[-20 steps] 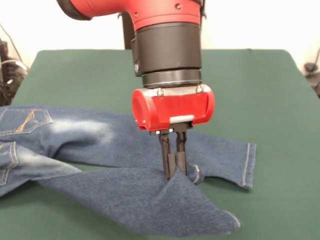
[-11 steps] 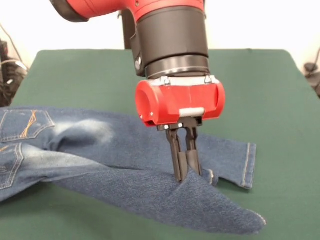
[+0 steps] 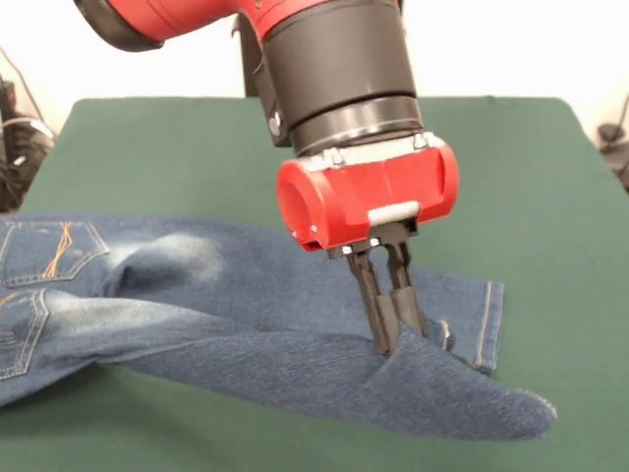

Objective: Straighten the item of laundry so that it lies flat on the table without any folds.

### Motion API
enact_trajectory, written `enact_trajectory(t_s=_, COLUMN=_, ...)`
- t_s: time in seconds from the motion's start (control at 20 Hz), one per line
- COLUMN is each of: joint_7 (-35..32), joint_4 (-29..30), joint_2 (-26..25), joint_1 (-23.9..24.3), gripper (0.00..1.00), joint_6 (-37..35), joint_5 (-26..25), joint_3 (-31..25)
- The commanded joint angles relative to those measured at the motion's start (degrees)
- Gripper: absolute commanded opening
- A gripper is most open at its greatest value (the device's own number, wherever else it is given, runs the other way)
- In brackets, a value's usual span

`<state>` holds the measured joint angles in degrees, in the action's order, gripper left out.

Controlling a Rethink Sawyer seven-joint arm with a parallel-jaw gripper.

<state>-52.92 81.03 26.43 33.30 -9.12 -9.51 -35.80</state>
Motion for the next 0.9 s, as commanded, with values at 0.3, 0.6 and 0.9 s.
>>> enact_trajectory(t_s=0.3, joint_7=-9.4, joint_4=-10.9, joint_2=-6.7, joint_1=-9.3, gripper=0.00, joint_6=-34.3, joint_5=11.0, joint_3=-1.4)
enact_trajectory(t_s=0.6, joint_7=-13.7, joint_4=-17.6, joint_2=-9.2, joint_1=-12.2, gripper=0.00, joint_6=-42.4, joint_5=12.7, joint_3=1.7)
enact_trajectory(t_s=0.9, joint_7=-13.9, joint_4=-23.4, joint_2=-14.1, joint_1=-14.4, gripper=0.00, joint_6=-43.6, joint_5=11.0, joint_3=5.7)
